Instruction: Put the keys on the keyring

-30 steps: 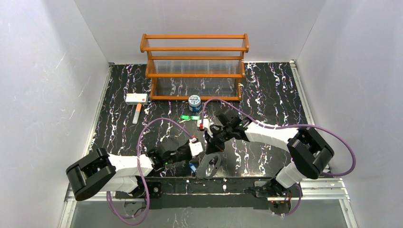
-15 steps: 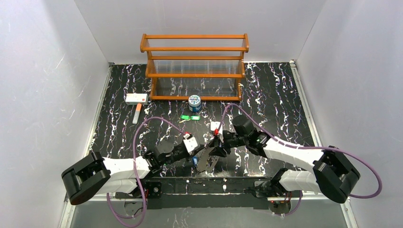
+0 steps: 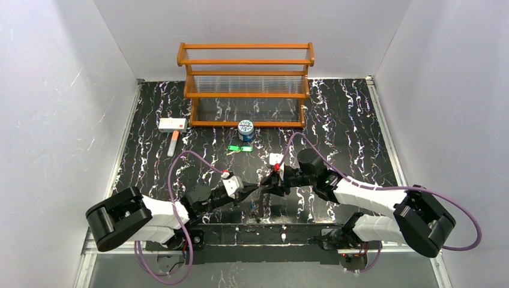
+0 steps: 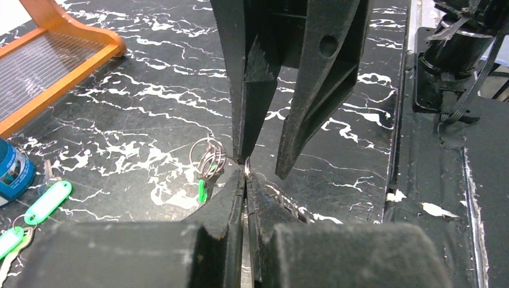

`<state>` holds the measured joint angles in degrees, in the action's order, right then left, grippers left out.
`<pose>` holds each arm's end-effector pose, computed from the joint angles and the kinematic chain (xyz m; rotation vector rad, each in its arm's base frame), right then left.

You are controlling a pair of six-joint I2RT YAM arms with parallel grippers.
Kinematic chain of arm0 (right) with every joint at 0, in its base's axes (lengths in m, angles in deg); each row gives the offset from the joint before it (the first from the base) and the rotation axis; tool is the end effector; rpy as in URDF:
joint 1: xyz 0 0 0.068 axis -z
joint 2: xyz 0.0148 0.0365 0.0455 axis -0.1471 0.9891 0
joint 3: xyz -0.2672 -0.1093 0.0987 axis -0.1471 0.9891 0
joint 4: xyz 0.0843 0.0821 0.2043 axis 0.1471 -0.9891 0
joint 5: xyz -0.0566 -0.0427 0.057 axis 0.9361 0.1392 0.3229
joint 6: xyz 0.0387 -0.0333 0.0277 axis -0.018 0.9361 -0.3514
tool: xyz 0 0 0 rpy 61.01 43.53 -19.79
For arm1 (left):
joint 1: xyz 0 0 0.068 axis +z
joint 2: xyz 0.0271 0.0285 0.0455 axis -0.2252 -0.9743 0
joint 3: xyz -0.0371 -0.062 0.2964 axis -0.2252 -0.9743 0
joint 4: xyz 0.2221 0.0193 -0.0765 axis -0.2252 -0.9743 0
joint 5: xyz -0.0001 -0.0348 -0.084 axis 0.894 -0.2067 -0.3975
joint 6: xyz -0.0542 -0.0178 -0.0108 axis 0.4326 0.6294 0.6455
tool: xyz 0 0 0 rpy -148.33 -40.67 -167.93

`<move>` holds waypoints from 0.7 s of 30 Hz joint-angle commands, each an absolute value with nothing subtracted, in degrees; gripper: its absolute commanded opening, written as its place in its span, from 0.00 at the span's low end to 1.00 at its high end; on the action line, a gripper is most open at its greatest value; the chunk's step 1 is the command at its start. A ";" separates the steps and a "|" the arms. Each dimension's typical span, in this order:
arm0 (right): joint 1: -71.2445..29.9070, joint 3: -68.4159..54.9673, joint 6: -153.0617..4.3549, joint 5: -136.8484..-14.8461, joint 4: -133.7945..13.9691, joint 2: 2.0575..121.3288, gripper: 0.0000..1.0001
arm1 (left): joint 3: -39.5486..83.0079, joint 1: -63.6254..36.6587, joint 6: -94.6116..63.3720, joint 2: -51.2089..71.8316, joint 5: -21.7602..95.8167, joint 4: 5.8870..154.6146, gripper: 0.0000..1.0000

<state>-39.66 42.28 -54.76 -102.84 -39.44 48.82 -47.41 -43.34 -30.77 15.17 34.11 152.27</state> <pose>0.1244 0.1742 0.2501 -1.3547 1.4841 0.9888 0.0895 -0.1490 0.2292 0.8990 1.2270 -0.8870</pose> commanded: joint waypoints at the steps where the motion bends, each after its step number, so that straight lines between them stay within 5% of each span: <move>1: -39.72 43.74 -56.16 -102.73 -32.94 48.04 0.39 | -47.58 -43.24 -30.90 14.40 31.11 158.99 0.00; 9: -39.79 45.27 -56.46 -103.63 -28.83 48.26 0.38 | -47.02 -43.31 -32.10 13.31 29.51 159.01 0.00; 15: -39.77 47.50 -56.64 -105.93 -24.69 46.38 0.23 | -46.84 -43.29 -32.38 13.34 29.75 159.18 0.00; 21: -39.75 48.73 -56.55 -108.40 -21.91 46.01 0.22 | -46.92 -43.26 -32.38 13.60 29.54 159.27 0.00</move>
